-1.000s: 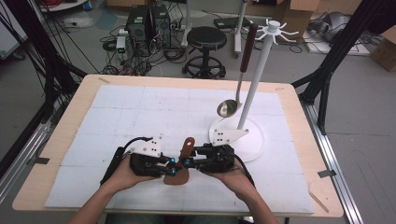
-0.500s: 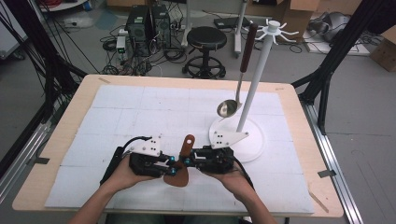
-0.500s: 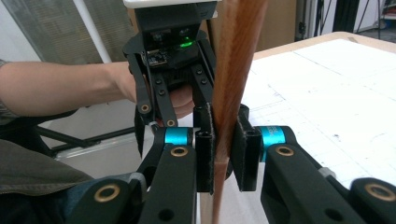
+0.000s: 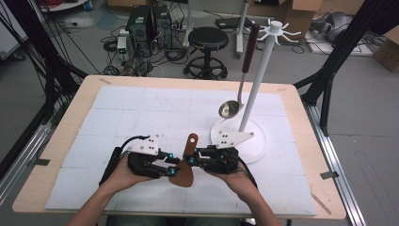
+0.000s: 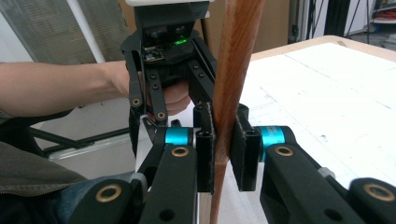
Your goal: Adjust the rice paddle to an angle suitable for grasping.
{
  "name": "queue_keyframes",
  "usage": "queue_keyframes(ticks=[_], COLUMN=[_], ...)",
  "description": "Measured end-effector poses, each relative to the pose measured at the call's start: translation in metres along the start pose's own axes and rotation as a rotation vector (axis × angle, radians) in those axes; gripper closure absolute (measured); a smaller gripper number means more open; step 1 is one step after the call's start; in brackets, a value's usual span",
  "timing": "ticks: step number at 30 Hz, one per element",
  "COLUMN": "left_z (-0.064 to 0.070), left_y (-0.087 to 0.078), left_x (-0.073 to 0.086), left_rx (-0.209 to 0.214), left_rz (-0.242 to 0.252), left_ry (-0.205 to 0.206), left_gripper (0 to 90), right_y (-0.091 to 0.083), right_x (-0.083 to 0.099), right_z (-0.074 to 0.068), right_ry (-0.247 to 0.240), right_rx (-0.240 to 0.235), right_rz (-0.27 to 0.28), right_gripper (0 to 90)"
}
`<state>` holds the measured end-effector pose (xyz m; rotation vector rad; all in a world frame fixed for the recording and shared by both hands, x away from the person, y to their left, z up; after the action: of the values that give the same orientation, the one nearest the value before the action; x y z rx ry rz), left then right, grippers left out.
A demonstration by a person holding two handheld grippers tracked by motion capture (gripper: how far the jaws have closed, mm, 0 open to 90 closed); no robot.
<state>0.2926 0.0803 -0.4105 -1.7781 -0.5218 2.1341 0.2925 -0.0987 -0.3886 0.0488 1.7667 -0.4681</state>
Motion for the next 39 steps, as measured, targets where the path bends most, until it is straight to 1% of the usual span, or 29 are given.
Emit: queue_keyframes(ticks=[7, 10, 16, 18, 19, 22, 23, 28, 29, 30, 39], left_z=[-0.002, -0.002, -0.005, -0.005, -0.004, -0.005, -0.006, -0.007, -0.008, -0.009, -0.012], left_y=[-0.006, -0.009, -0.017, -0.019, -0.020, -0.024, -0.025, -0.032, -0.033, -0.035, -0.043], left_x=[0.001, 0.002, 0.005, 0.006, 0.005, 0.006, 0.006, 0.010, 0.010, 0.011, 0.014], left_rx=[-0.018, -0.033, -0.060, -0.063, -0.069, -0.081, -0.087, -0.104, -0.113, -0.112, -0.146], left_rz=[-0.001, 0.005, 0.009, 0.015, 0.028, 0.028, 0.031, 0.027, 0.037, 0.031, 0.044], left_ry=[-0.008, -0.024, -0.040, -0.051, -0.059, -0.057, -0.062, -0.067, -0.077, -0.074, -0.093], left_gripper=[61.4, 58.5, 54.1, 52.1, 51.6, 49.1, 48.5, 45.5, 45.0, 44.1, 39.9], right_y=[-0.005, -0.008, -0.016, -0.020, -0.021, -0.025, -0.026, -0.032, -0.033, -0.034, -0.042], right_x=[-0.001, -0.003, -0.006, -0.006, -0.007, -0.008, -0.008, -0.011, -0.011, -0.012, -0.016], right_z=[0.004, 0.006, 0.011, 0.013, 0.014, 0.017, 0.018, 0.023, 0.024, 0.024, 0.030], right_ry=[0.002, 0.000, 0.000, 0.002, 0.003, 0.003, -0.003, 0.003, 0.000, 0.003, 0.009], right_rx=[0.014, 0.023, 0.043, 0.055, 0.059, 0.069, 0.071, 0.090, 0.093, 0.095, 0.124], right_rz=[0.000, -0.003, 0.001, 0.001, 0.003, 0.003, 0.003, 0.001, 0.000, -0.001, -0.006], right_gripper=[82.1, 82.1, 82.1, 82.1, 82.1, 82.1, 82.1, 82.1, 82.1, 82.1, 82.1])
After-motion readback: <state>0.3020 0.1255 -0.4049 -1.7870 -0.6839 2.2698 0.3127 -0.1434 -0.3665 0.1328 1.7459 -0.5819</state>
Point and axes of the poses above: each handheld gripper's, and its own axes: y roughly forward along the jaws, x roughly out of its underside, z roughly to its right, the point moved 5 cm from there along y, roughly forward along the jaws, and after that the axes turned 7 degrees about x, right-handed, at the moved point
